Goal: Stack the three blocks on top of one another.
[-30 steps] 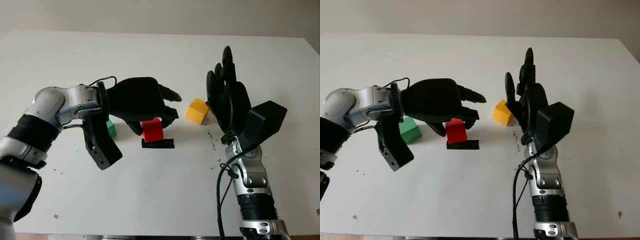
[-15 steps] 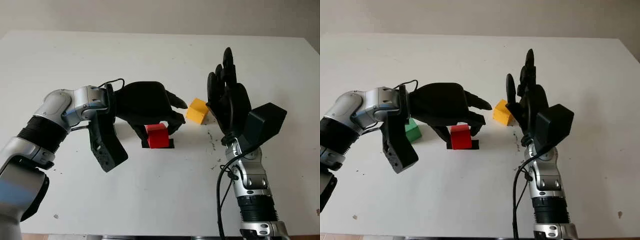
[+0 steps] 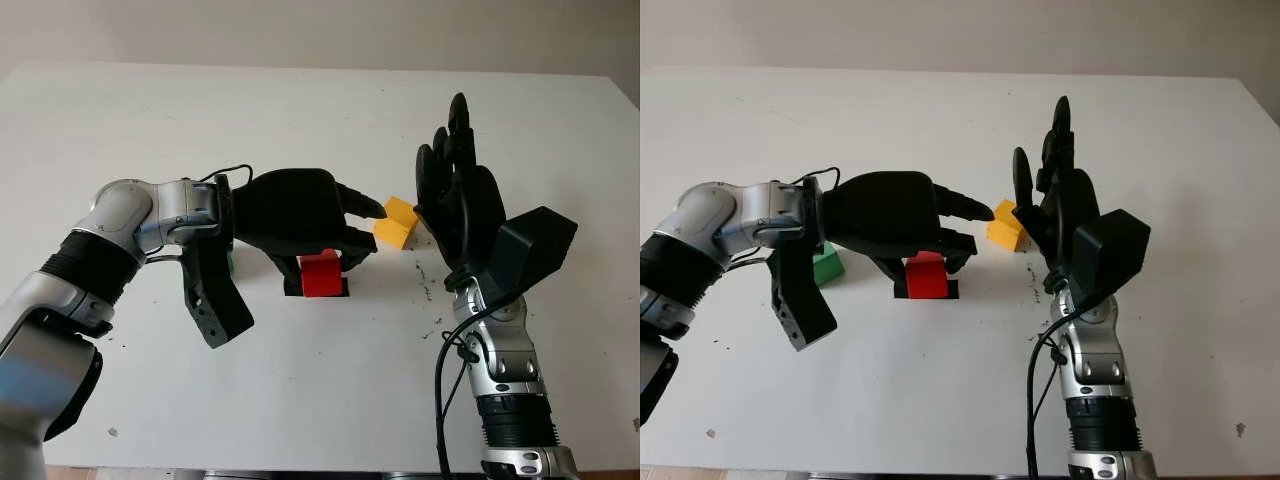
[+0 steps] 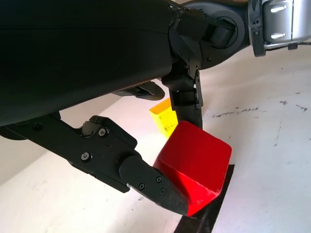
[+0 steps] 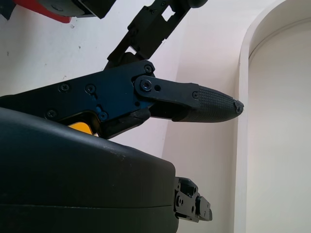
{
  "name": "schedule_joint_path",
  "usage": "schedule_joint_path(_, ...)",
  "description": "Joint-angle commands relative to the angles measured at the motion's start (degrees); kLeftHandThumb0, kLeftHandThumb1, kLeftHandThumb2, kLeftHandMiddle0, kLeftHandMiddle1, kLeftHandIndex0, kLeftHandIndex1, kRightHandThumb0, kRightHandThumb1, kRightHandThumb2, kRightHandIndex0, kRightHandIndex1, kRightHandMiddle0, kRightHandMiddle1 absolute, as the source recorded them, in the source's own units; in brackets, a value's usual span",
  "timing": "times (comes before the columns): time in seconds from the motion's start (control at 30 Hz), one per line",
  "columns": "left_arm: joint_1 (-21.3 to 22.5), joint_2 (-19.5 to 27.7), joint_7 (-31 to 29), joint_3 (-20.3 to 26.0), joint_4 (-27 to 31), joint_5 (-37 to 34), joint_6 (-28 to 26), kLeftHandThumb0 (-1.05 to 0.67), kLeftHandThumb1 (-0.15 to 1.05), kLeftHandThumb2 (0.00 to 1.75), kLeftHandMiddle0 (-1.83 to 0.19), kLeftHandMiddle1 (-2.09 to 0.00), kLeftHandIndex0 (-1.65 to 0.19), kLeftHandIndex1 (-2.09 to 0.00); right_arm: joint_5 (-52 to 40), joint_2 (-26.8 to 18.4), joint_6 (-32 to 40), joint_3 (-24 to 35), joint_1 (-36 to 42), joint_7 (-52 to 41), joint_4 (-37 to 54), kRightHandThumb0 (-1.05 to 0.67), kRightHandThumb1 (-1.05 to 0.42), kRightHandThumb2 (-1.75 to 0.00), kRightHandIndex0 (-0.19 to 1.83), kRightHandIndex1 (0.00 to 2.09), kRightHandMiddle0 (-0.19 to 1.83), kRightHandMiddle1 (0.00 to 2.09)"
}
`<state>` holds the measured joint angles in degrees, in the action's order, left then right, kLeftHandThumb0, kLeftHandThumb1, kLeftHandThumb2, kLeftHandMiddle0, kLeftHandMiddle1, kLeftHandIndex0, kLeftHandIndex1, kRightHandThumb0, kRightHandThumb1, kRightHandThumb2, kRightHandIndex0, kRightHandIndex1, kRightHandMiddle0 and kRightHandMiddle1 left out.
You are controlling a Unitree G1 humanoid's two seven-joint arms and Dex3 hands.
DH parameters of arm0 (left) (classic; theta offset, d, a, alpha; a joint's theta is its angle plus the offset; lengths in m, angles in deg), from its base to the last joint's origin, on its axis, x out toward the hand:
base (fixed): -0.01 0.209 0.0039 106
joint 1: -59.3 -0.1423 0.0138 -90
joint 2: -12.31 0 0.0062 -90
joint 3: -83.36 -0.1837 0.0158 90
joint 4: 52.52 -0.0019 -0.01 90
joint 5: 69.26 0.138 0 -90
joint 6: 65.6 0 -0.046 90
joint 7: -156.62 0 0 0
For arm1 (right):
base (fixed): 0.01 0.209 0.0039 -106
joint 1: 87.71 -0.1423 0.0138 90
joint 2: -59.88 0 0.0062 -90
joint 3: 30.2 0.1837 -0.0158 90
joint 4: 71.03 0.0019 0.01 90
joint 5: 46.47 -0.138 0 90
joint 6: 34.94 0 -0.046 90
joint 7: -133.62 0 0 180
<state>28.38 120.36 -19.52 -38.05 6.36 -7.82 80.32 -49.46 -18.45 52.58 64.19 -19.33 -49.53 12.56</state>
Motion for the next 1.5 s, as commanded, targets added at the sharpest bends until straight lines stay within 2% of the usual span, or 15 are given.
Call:
schedule_joint_path(0.0,1.15,0.47,2.03,-1.52,-0.47,1.85,0.42,-0.41,0.86,0.05,-0.38,-0.06,-0.50,-1.42,-0.14,-0.25,0.36,0.16,0.35,0.10,1.41,-0.74,-1.05,-0.56,-0.19,0.00,-0.19,0.00)
schedule_joint_path(0.13,1.79,0.89,5.45,-2.78,-0.29,5.06,0.25,-0.42,0.87,0.05,-0.38,-0.06,-0.49,-1.48,-0.12,-0.34,0.45,0.07,0.50,-0.12,1.60,-0.74,-1.05,-0.56,-0.19,0.00,-0.19,0.00)
schedule_joint_path(0.37,2.06,1.78,8.25,-4.42,0.49,8.04,-0.27,-0.43,0.88,0.06,-0.35,-0.04,-0.47,-1.46,-0.01,-0.20,0.21,0.08,0.28,-0.16,1.27,-0.74,-1.05,-0.57,-0.19,0.00,-0.19,0.00)
schedule_joint_path(0.63,1.00,2.12,7.13,-4.17,0.60,5.40,0.24,-0.42,0.88,0.05,-0.37,-0.05,-0.46,-1.62,-0.12,-0.24,0.98,0.04,0.03,-0.32,1.27,-0.76,-1.05,-0.56,-0.19,0.00,-0.19,0.00)
schedule_joint_path(0.77,0.27,2.49,4.50,-3.86,1.73,3.62,-0.11,-0.46,0.90,0.06,-0.34,-0.04,-0.37,-1.42,-0.34,-0.25,1.28,0.06,-0.06,-0.55,1.36,-0.75,-1.05,-0.57,-0.19,0.00,-0.19,0.00)
schedule_joint_path(0.87,-0.03,2.80,2.35,-3.73,2.65,2.61,-0.22,-0.59,0.90,0.05,-0.29,-0.02,-0.30,-1.30,-0.38,-0.33,1.20,0.09,-0.08,-0.71,1.28,-0.75,-1.05,-0.56,-0.19,0.00,-0.19,0.00)
schedule_joint_path(0.97,-0.48,3.05,0.34,-3.42,3.78,1.95,-0.71,-0.65,0.88,0.05,-0.26,-0.03,-0.33,-0.92,-0.43,-0.35,0.80,0.11,-0.14,-0.88,1.11,-0.75,-1.05,-0.56,-0.19,0.00,-0.19,0.00)
schedule_joint_path(1.07,-0.75,3.30,-1.81,-3.21,4.92,1.75,-1.24,-0.74,0.88,0.05,-0.20,-0.04,-0.40,-0.43,-0.28,-0.42,0.66,0.06,-0.22,-0.97,1.03,-0.75,-1.05,-0.56,-0.19,0.00,-0.19,0.00)
schedule_joint_path(1.13,-0.88,3.28,-2.26,-3.13,5.01,1.69,-1.53,-0.78,0.88,0.05,-0.19,-0.05,-0.43,-0.27,-0.11,-0.39,0.49,0.04,-0.27,-0.86,0.93,-0.75,-1.05,-0.56,-0.19,0.00,-0.19,0.00)
schedule_joint_path(1.2,-1.05,3.14,-3.38,-3.02,4.70,0.99,-2.07,-0.81,0.88,0.05,-0.18,-0.05,-0.41,-0.21,-0.24,-0.31,0.81,0.10,-0.25,-0.88,1.05,-0.75,-1.05,-0.56,-0.19,0.00,-0.19,0.00)
schedule_joint_path(1.4,-1.34,3.41,-4.71,-3.15,5.09,0.70,-3.17,-0.67,0.87,0.05,-0.14,-0.04,-0.33,-0.10,-0.30,-0.31,0.51,0.14,-0.25,-0.96,0.85,-0.75,-1.05,-0.56,-0.19,0.00,-0.19,0.00)
schedule_joint_path(1.47,-1.32,3.52,-4.82,-3.10,5.24,0.76,-3.36,-0.74,0.87,0.05,-0.12,-0.03,-0.29,-0.07,-0.19,-0.41,0.47,0.08,-0.23,-1.04,0.80,-0.75,-1.05,-0.57,-0.19,0.00,-0.19,0.00)
